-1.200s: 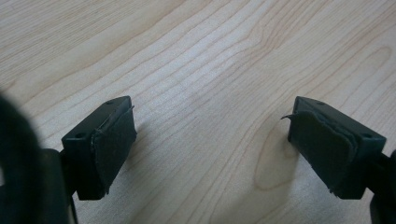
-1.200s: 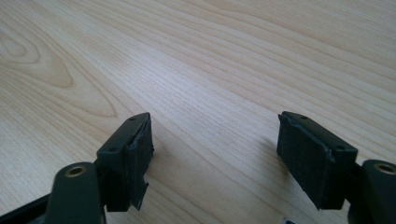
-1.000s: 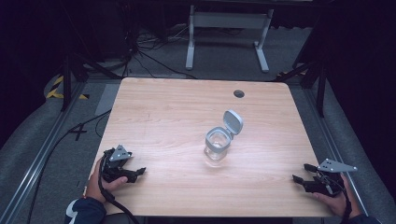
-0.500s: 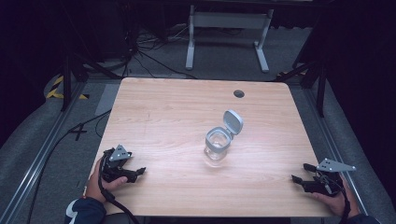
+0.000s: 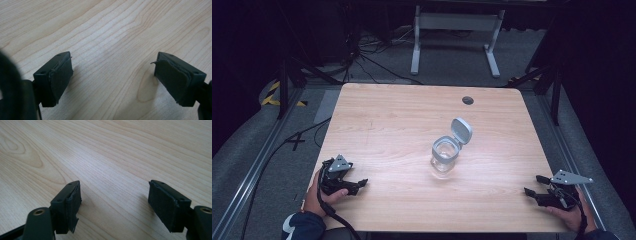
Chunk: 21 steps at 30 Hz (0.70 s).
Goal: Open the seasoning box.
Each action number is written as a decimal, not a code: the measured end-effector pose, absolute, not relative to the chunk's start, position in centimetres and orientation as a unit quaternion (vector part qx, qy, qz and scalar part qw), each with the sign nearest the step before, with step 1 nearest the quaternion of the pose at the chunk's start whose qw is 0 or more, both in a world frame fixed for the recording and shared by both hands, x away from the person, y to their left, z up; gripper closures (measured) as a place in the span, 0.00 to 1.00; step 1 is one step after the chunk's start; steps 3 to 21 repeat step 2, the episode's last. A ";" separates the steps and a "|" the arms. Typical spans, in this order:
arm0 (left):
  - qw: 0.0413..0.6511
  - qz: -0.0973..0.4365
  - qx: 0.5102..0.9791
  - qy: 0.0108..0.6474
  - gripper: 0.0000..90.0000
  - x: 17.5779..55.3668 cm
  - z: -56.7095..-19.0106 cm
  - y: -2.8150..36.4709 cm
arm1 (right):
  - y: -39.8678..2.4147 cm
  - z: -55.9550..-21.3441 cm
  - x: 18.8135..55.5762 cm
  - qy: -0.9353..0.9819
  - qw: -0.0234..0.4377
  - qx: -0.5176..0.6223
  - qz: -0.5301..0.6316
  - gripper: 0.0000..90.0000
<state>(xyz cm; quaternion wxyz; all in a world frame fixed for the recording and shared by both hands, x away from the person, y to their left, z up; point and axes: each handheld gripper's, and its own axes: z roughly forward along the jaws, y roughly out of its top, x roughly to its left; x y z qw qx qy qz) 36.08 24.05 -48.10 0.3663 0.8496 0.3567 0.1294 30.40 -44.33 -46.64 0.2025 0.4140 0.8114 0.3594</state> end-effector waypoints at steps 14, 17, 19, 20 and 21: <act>0.369 0.134 0.847 0.359 0.17 36.1 -48.2 24.0 | -44.3 -46.6 30.4 0.811 0.203 0.415 0.359 0.29; 0.369 0.134 0.847 0.359 0.17 36.1 -48.2 24.0 | -44.3 -46.6 30.4 0.811 0.203 0.415 0.359 0.29; 0.369 0.134 0.847 0.359 0.17 36.1 -48.2 24.0 | -44.3 -46.6 30.4 0.811 0.203 0.415 0.359 0.29; 0.369 0.134 0.847 0.359 0.17 36.1 -48.2 24.0 | -44.3 -46.6 30.4 0.811 0.203 0.415 0.359 0.29; 0.369 0.134 0.847 0.359 0.17 36.1 -48.2 24.0 | -44.3 -46.6 30.4 0.811 0.203 0.415 0.359 0.29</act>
